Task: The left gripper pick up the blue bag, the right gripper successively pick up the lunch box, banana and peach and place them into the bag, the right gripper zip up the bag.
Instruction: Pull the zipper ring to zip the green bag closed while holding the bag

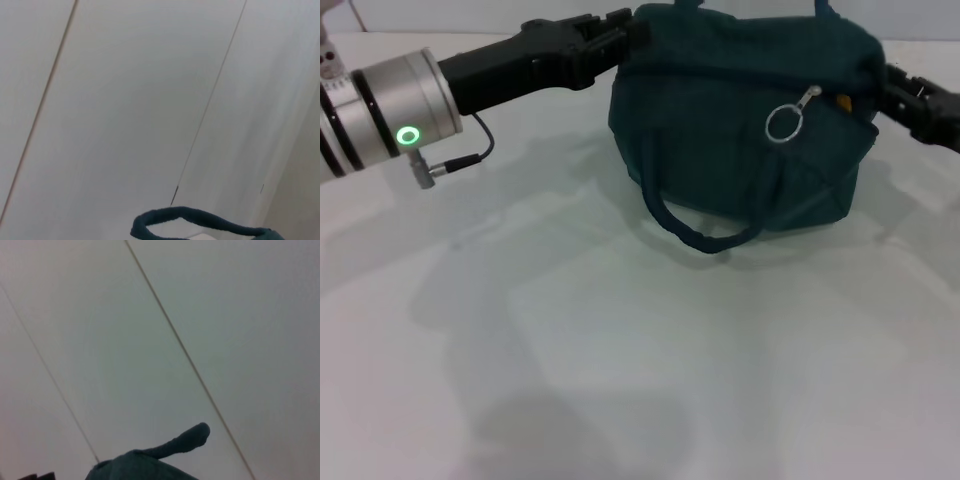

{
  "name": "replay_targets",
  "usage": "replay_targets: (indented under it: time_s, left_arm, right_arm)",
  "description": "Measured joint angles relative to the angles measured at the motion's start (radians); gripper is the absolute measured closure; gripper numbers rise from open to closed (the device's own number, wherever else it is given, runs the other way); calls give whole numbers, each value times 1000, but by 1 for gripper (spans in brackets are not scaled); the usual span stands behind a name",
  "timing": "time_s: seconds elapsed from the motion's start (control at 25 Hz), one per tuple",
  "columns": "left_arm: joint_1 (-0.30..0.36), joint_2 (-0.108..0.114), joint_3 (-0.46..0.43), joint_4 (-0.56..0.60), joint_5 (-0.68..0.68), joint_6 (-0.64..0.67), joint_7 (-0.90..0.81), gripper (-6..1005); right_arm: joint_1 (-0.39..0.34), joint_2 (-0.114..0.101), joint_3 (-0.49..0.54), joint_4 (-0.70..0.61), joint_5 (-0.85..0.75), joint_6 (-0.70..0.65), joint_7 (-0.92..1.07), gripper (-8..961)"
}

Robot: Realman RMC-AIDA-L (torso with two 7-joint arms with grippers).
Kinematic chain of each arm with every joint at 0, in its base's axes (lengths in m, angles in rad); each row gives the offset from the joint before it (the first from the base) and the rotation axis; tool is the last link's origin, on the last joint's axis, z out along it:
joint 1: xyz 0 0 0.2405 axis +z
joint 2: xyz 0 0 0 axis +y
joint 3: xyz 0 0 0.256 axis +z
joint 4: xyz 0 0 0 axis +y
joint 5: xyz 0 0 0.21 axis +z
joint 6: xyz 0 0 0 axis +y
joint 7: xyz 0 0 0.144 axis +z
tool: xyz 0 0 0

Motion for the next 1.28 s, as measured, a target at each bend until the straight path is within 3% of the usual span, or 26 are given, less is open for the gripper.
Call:
replay_targets:
  time_s: [0.16,0.28,0.44,0.76,0.88,1.0,1.16,1.28]
  left_arm:
    - [-3,-1,0,-7,-5,0,0,722]
    - [-4,-2,-1,-7,-5,-2,0,715]
    - [0,-2,-2,-14,-15,-4,1,715]
    - [0,-1,-3,-65,-40,-26,30,714]
    - [-8,-4,-4,-110,-68,-38,84,713]
    - [-24,-5,-4,-165,-110,-92,150,713]
    - [-63,-7,0,-240,-181,-229,277,711]
    - [-103,-7,1,-265,-187,-307,308,672]
  right_arm:
    - [13,-39,2,-14,-95,-37,76,456]
    - [11,-57,10,-15,-104,-88,82,400]
    - [4,-69,42,-12,-98,-134,84,334]
    - [-28,-80,104,-14,-96,-219,95,345]
    - [-55,-62,188,-15,-96,-213,86,346]
    - [-73,-20,264,-17,-99,-155,47,347]
    - [-69,26,270,-25,-103,-49,-2,348]
    - [-62,46,261,-29,-106,-2,-28,349]
